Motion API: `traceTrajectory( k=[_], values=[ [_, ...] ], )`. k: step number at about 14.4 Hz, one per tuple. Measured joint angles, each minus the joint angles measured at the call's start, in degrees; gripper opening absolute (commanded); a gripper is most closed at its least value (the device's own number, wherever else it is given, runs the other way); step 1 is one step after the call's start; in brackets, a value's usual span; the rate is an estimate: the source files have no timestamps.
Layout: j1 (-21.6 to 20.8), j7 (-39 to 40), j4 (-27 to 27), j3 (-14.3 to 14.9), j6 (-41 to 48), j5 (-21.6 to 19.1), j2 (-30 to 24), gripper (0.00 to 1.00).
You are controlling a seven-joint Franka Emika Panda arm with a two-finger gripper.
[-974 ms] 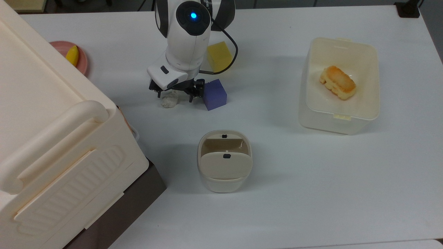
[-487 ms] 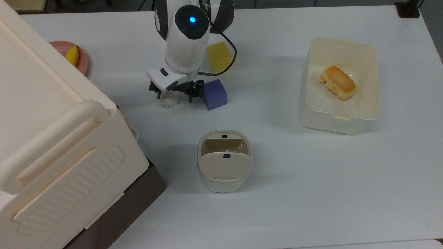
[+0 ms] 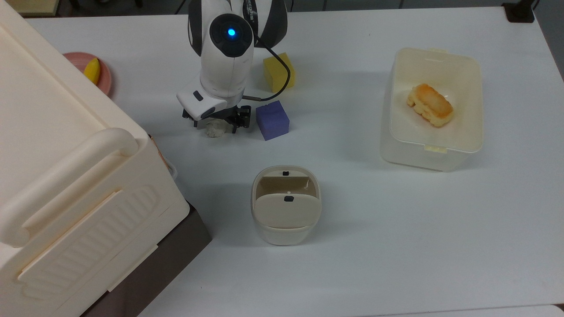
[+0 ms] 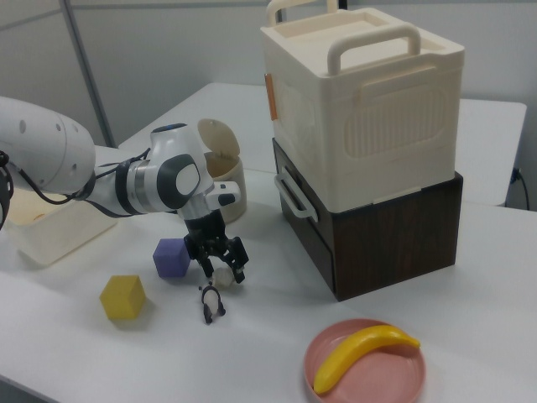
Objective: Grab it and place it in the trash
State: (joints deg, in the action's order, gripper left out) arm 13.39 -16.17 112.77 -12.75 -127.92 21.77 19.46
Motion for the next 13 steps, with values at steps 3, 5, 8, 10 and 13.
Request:
traceTrajectory(
  k=[3, 5, 8, 10, 13],
  values=[
    [-0.01, 0.02, -0.15, -0.01, -0.1, 0.0, -0.02, 0.6],
    [-0.01, 0.04, -0.17, -0.01, -0.14, 0.0, -0.02, 0.5],
    [-0.02, 0.05, -0.18, -0.01, -0.18, 0.0, -0.03, 0.11],
    [-0.01, 0.05, -0.17, -0.01, -0.19, 0.0, -0.01, 0.0],
    [-0.02, 0.05, -0.23, -0.01, -0.21, 0.0, -0.05, 0.0]
  ],
)
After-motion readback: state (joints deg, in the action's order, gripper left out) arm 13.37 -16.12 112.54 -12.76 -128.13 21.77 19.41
